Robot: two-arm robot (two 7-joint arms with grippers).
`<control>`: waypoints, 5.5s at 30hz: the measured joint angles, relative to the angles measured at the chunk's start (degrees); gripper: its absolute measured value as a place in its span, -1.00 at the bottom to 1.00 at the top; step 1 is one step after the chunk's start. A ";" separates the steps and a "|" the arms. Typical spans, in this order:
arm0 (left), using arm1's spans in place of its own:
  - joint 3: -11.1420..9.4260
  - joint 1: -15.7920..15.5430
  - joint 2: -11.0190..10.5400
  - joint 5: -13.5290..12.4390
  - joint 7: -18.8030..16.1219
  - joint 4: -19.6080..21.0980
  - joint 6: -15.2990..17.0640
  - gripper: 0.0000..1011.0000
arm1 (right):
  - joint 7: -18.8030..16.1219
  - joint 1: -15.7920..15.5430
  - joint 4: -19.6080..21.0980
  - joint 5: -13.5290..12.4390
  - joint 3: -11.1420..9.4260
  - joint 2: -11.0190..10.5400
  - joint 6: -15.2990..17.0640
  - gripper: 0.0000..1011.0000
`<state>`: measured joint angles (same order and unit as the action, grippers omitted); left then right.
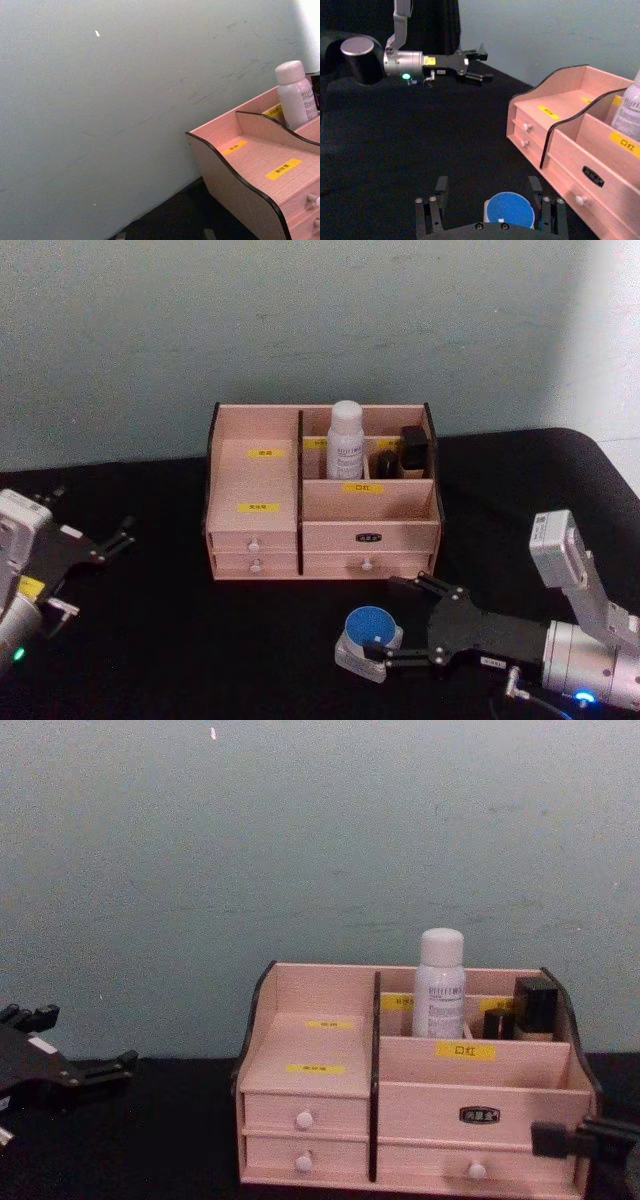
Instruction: Pick up the facial cleanser and watermelon frost from the table and place them into the tiered storage box.
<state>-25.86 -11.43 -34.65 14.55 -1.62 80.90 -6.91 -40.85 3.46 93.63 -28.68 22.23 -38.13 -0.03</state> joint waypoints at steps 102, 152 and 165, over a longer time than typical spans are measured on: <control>0.00 0.00 0.00 0.00 0.00 0.00 0.00 0.98 | 2.76 7.96 -11.31 2.57 7.97 3.25 3.05 0.98; 0.00 0.00 0.00 0.00 0.00 0.00 0.00 0.98 | 2.52 7.90 -11.23 2.79 8.01 3.07 2.38 0.43; 0.00 0.00 0.00 0.00 0.00 0.00 0.00 0.98 | 1.89 7.55 -9.79 1.65 7.43 2.47 1.28 0.43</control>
<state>-25.86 -11.43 -34.65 14.55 -1.62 80.90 -6.91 -38.96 11.01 83.84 -27.02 29.66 -35.65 1.26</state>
